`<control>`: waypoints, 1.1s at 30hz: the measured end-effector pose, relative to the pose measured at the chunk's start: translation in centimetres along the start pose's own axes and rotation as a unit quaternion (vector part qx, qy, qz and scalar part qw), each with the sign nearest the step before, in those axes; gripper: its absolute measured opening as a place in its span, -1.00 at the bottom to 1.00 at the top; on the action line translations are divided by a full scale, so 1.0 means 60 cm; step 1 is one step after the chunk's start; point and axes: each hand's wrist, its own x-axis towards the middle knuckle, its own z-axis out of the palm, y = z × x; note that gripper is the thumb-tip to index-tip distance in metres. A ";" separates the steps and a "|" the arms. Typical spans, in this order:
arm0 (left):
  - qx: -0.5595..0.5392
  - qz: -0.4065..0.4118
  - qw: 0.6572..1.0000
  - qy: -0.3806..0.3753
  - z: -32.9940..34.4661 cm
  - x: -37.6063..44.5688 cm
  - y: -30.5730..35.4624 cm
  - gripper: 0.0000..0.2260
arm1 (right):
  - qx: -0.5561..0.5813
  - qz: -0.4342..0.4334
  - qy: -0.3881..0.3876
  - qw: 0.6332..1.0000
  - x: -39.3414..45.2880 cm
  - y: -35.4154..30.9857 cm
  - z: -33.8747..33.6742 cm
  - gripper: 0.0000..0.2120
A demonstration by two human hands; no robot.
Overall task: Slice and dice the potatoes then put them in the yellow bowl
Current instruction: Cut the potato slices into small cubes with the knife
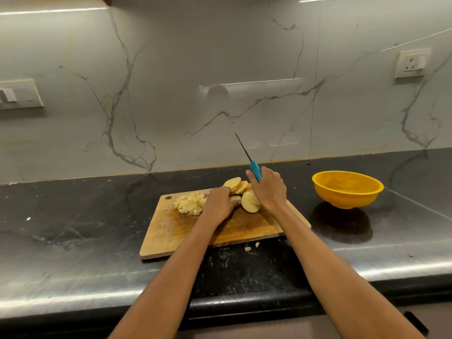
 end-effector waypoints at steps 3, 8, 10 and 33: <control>-0.038 -0.004 0.999 -0.005 -0.005 0.005 -0.002 -0.63 | -0.001 -0.004 0.002 1.000 0.000 -0.002 -0.002 -0.63; -0.109 -0.030 0.994 0.013 -0.023 -0.001 -0.012 -0.49 | 0.004 -0.005 -0.001 1.000 -0.001 -0.003 -0.005 -0.63; -0.111 -0.020 0.993 0.020 -0.026 -0.002 -0.019 -0.57 | 0.005 -0.003 0.000 1.000 -0.001 -0.004 -0.007 -0.63; -0.295 -0.043 0.948 0.110 -0.022 0.008 -0.015 -0.82 | 0.035 -0.012 -0.110 0.993 -0.009 -0.002 -0.016 -0.61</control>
